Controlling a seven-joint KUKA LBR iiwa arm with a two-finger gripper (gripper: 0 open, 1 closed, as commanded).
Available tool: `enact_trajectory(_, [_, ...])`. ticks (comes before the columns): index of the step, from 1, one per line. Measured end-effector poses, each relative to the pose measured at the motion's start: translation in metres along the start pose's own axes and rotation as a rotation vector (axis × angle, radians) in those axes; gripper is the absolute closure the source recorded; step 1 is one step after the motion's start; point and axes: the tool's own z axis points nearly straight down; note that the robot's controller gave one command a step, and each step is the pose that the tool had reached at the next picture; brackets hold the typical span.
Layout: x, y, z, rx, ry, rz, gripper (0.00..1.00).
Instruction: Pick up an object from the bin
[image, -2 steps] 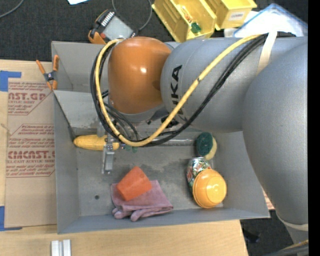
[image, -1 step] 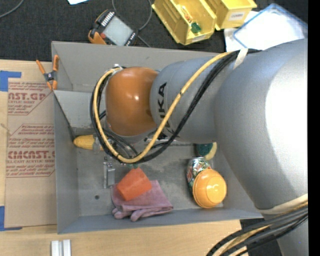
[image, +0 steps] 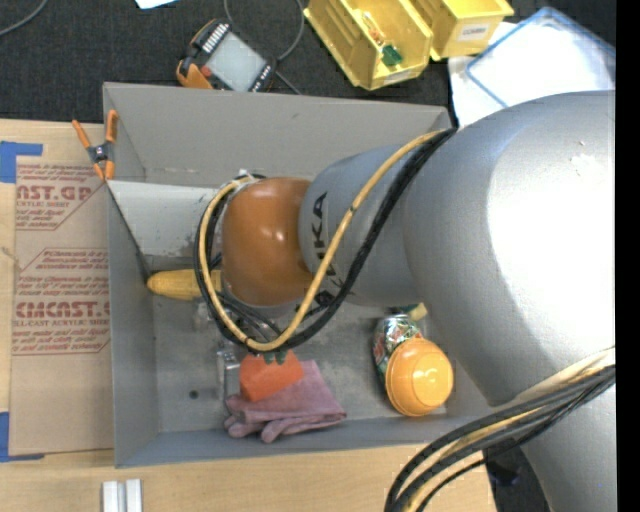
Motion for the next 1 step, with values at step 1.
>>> enact_trajectory(1, [0.0055,0.0117,0.005,0.0,-0.007,-0.009,0.0])
